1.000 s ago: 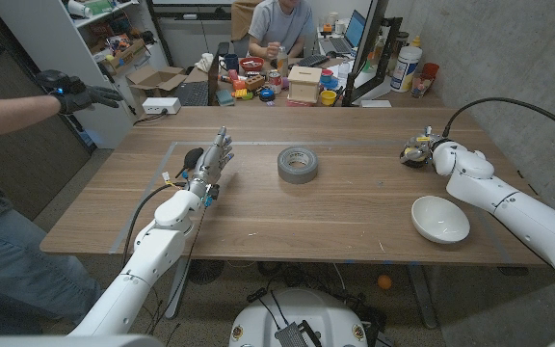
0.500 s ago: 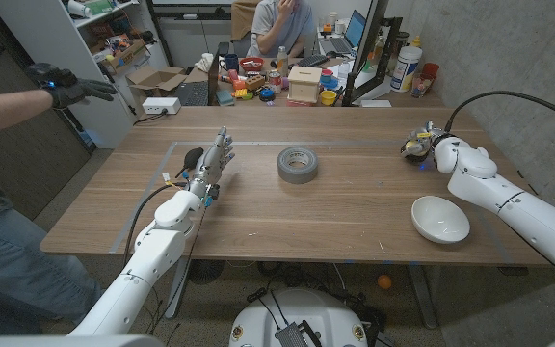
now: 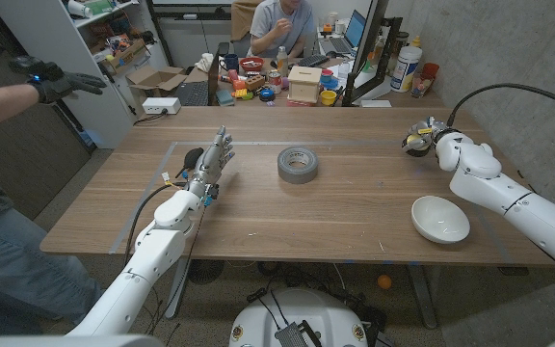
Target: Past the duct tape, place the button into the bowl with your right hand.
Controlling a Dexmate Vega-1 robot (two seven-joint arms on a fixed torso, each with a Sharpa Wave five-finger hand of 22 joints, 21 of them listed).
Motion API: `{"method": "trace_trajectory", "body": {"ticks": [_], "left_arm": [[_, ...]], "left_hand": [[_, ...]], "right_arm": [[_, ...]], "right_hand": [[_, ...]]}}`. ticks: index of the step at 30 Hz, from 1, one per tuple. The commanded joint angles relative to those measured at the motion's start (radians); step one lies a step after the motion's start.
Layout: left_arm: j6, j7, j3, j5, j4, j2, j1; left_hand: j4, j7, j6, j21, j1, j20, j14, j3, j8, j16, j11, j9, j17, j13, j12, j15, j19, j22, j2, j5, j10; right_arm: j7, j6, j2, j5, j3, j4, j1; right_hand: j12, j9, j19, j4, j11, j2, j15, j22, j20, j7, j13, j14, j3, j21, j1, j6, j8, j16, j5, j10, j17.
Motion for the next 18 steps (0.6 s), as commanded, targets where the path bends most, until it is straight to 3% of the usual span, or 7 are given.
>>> {"method": "trace_trajectory", "body": {"ticks": [1, 18], "left_arm": [[-0.029, -0.034, 0.002, -0.017, 0.044, -0.005, -0.019], [-0.036, -0.083, 0.002, -0.03, 0.074, 0.007, -0.053]], "left_hand": [[0.003, -0.001, 0.01, 0.0, 0.002, 0.009, 0.004, -0.009, 0.001, 0.006, -0.003, 0.002, 0.004, 0.001, 0.005, 0.005, 0.004, 0.002, 0.011, 0.008, 0.004], [0.002, -0.001, 0.011, 0.0, 0.003, 0.009, 0.003, -0.013, 0.001, 0.005, -0.002, 0.002, 0.004, 0.001, 0.005, 0.006, 0.006, 0.002, 0.013, 0.008, 0.003]], "right_arm": [[0.027, -0.037, -0.028, -0.024, 0.03, -0.104, -0.052], [0.049, -0.139, -0.068, -0.047, 0.087, -0.264, -0.164]], "right_hand": [[0.005, 0.005, 0.001, 0.013, -0.008, 0.05, -0.002, 0.002, 0.005, -0.002, 0.005, 0.008, 0.012, -0.002, 0.058, 0.01, 0.009, -0.001, 0.006, 0.013, 0.002], [-0.001, 0.005, -0.006, 0.018, -0.008, 0.054, -0.002, 0.003, 0.008, -0.001, 0.005, 0.009, 0.016, -0.008, 0.059, 0.011, 0.006, -0.007, 0.006, 0.007, 0.003]]}}
